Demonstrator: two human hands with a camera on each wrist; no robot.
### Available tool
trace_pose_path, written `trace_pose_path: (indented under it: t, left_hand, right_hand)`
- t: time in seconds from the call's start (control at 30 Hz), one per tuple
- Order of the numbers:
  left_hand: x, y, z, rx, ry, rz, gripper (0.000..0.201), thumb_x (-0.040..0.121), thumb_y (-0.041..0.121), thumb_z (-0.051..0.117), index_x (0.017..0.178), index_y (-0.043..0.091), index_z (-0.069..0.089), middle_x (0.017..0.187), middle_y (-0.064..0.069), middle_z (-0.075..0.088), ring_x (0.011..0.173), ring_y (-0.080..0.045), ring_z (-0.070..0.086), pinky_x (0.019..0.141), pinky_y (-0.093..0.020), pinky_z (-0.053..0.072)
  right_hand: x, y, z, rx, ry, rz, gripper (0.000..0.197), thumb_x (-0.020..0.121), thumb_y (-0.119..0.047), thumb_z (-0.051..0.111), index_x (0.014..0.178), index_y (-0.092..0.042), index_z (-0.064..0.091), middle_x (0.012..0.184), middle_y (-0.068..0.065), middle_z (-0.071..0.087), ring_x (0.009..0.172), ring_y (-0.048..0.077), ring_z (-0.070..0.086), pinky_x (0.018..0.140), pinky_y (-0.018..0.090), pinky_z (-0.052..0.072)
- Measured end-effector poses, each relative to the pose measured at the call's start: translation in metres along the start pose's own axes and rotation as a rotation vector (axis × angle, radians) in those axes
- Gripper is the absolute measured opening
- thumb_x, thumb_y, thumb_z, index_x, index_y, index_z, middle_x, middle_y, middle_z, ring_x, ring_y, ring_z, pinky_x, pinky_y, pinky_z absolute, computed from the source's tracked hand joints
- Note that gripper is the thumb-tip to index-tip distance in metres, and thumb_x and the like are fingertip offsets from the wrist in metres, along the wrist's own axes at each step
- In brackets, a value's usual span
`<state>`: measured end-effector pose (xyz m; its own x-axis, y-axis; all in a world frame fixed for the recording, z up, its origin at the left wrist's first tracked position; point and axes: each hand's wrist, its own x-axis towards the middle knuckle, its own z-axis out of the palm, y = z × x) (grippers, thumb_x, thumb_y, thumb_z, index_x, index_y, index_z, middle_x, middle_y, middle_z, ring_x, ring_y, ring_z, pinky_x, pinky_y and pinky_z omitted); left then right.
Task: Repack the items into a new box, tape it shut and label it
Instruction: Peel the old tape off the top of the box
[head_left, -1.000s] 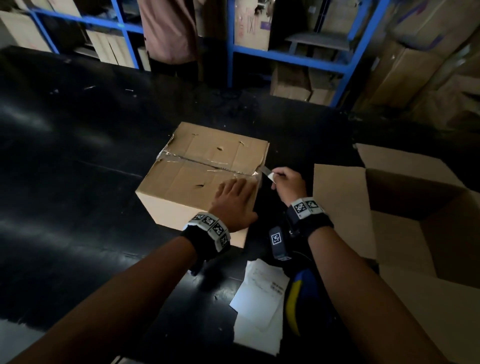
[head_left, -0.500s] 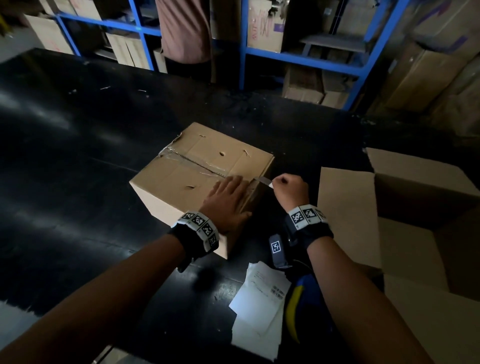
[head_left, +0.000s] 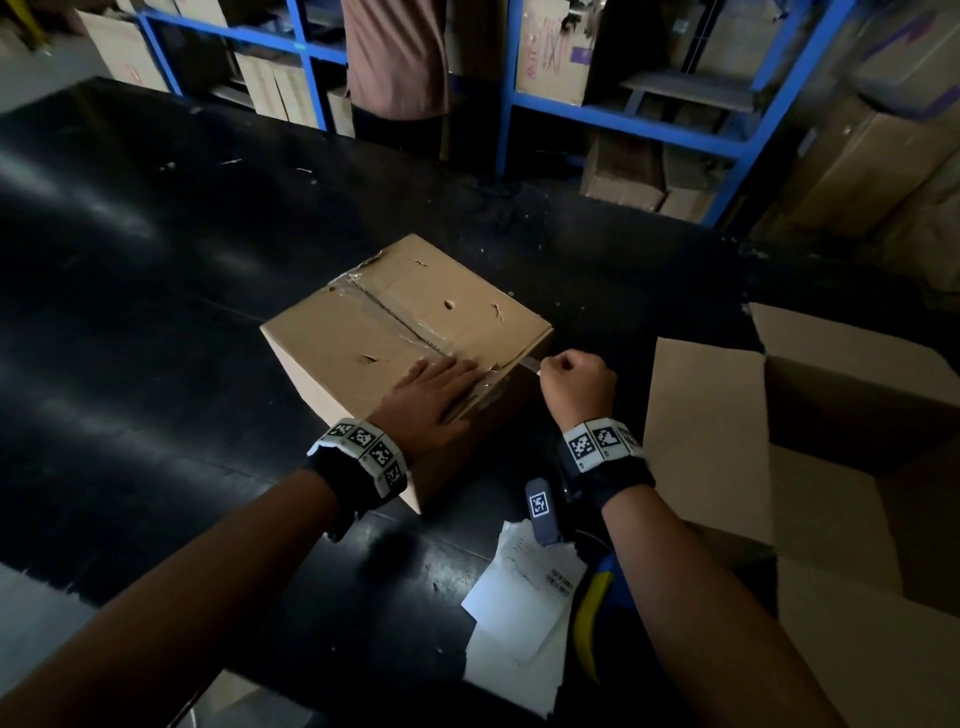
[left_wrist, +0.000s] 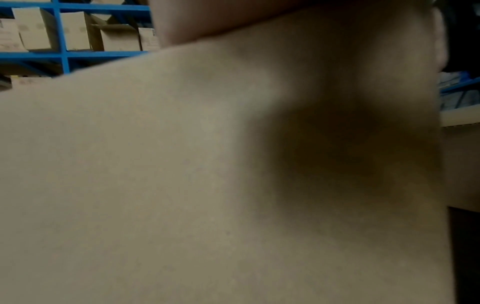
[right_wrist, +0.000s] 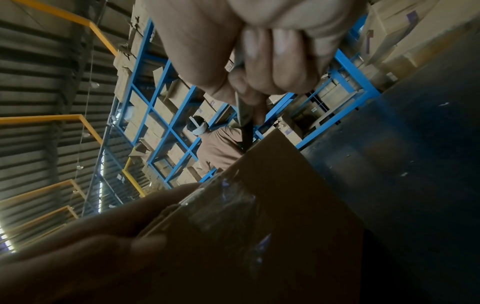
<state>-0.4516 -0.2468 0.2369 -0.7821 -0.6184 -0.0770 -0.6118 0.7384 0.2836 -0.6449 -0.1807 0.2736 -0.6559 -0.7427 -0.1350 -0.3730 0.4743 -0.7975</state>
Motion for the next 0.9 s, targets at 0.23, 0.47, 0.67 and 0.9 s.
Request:
trace_pose_path:
  t: [0.23, 0.47, 0.67, 0.9]
  left_hand:
    - [-0.005, 0.006, 0.001, -0.012, 0.099, -0.049, 0.077, 0.079, 0.064, 0.007, 0.147, 0.029, 0.021, 0.156, 0.004, 0.022, 0.145, -0.017, 0.013, 0.117, -0.035, 0.002]
    - [0.002, 0.007, 0.002, 0.034, 0.002, -0.113, 0.066, 0.088, 0.050, 0.006, 0.148, 0.025, 0.014, 0.158, 0.002, 0.012, 0.146, -0.018, 0.005, 0.119, -0.042, 0.001]
    - [0.002, 0.007, 0.001, 0.055, -0.027, -0.110, 0.067, 0.087, 0.048, 0.004, 0.148, 0.024, 0.013, 0.158, 0.002, 0.011, 0.146, -0.019, 0.004, 0.119, -0.045, 0.001]
    - [0.000, 0.006, 0.005, 0.060, 0.008, -0.117, 0.067, 0.087, 0.049, 0.002, 0.148, 0.025, 0.015, 0.158, 0.004, 0.013, 0.146, -0.018, 0.006, 0.119, -0.043, 0.002]
  right_hand:
    - [-0.002, -0.003, 0.010, -0.019, -0.057, -0.017, 0.022, 0.087, -0.022, 0.053, 0.076, -0.010, 0.067, 0.079, 0.008, 0.066, 0.070, 0.019, 0.061, 0.062, 0.027, 0.049]
    - [-0.002, 0.004, 0.010, -0.009, -0.204, -0.060, 0.016, 0.085, -0.017, 0.052, 0.073, -0.015, 0.063, 0.078, 0.005, 0.064, 0.077, 0.023, 0.060, 0.073, 0.037, 0.049]
    - [-0.005, 0.003, 0.014, -0.001, -0.271, -0.024, 0.016, 0.085, -0.020, 0.054, 0.072, -0.023, 0.063, 0.074, 0.002, 0.064, 0.072, 0.022, 0.060, 0.066, 0.033, 0.048]
    - [-0.006, 0.000, 0.012, 0.026, -0.276, 0.037, 0.021, 0.082, -0.019, 0.055, 0.075, -0.005, 0.069, 0.063, 0.006, 0.060, 0.061, 0.022, 0.054, 0.059, 0.033, 0.040]
